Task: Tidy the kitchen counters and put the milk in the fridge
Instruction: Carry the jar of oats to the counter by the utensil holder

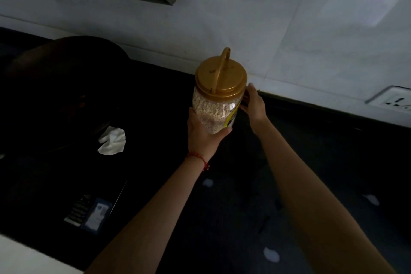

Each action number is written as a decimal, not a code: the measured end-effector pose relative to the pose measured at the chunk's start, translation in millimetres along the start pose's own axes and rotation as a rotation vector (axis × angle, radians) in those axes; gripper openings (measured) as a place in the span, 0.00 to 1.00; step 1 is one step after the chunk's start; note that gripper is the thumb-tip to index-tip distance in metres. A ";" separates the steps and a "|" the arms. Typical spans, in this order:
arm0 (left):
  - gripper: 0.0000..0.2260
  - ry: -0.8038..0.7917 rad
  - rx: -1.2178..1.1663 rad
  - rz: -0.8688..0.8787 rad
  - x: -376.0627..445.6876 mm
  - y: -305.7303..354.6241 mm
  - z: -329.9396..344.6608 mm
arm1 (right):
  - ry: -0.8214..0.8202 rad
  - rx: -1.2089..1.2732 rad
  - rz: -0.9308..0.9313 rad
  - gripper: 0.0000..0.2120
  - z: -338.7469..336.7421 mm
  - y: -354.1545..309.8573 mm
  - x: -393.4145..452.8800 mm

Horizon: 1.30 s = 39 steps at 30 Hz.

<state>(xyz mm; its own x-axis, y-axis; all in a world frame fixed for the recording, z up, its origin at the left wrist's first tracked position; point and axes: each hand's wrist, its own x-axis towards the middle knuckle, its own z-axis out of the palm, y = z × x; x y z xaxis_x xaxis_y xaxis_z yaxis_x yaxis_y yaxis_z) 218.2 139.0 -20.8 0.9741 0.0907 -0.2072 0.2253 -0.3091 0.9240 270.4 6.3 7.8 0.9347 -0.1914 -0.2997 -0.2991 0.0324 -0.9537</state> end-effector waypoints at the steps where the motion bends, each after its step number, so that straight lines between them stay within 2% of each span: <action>1: 0.52 -0.006 -0.022 -0.002 3.4 0.0 0.0 | 0.001 0.000 -0.005 0.18 -1.9 1.3 -0.6; 9: 0.52 -0.034 -0.155 0.010 24.0 -5.5 -2.3 | -0.103 -0.071 -0.076 0.15 -16.6 11.8 11.0; 12: 0.49 -0.022 -0.162 0.015 24.1 -7.0 -0.9 | -0.213 -0.047 -0.070 0.19 -15.6 10.3 15.1; 20: 0.49 0.005 -0.149 0.030 24.5 -6.6 -11.7 | -0.357 -0.095 -0.084 0.34 -26.5 19.7 5.4; 22: 0.49 0.031 -0.145 0.042 21.7 -5.8 -12.6 | -0.390 -0.095 -0.102 0.35 -28.9 20.3 0.2; 27: 0.44 0.027 -0.231 0.062 13.8 6.6 -17.7 | -0.360 -0.085 -0.159 0.31 -36.1 17.3 -13.8; 32: 0.35 0.012 -0.309 0.137 0.2 29.3 -27.2 | -0.287 -0.041 -0.224 0.29 -37.1 7.7 -34.4; 36: 0.36 0.060 -0.410 0.154 -22.3 40.8 -37.0 | -0.259 0.009 -0.301 0.24 -32.0 -5.9 -54.8; 39: 0.39 0.091 -0.465 0.159 -42.0 44.4 -49.1 | -0.292 0.043 -0.367 0.32 -31.3 -19.5 -72.0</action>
<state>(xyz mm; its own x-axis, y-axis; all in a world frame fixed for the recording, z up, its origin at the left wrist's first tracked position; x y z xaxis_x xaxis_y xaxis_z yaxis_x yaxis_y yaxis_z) 186.4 168.0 44.7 0.9854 0.1649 -0.0421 0.0211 0.1269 0.9917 202.9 -11.3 48.8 0.9940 0.0856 0.0683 0.0637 0.0558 -0.9964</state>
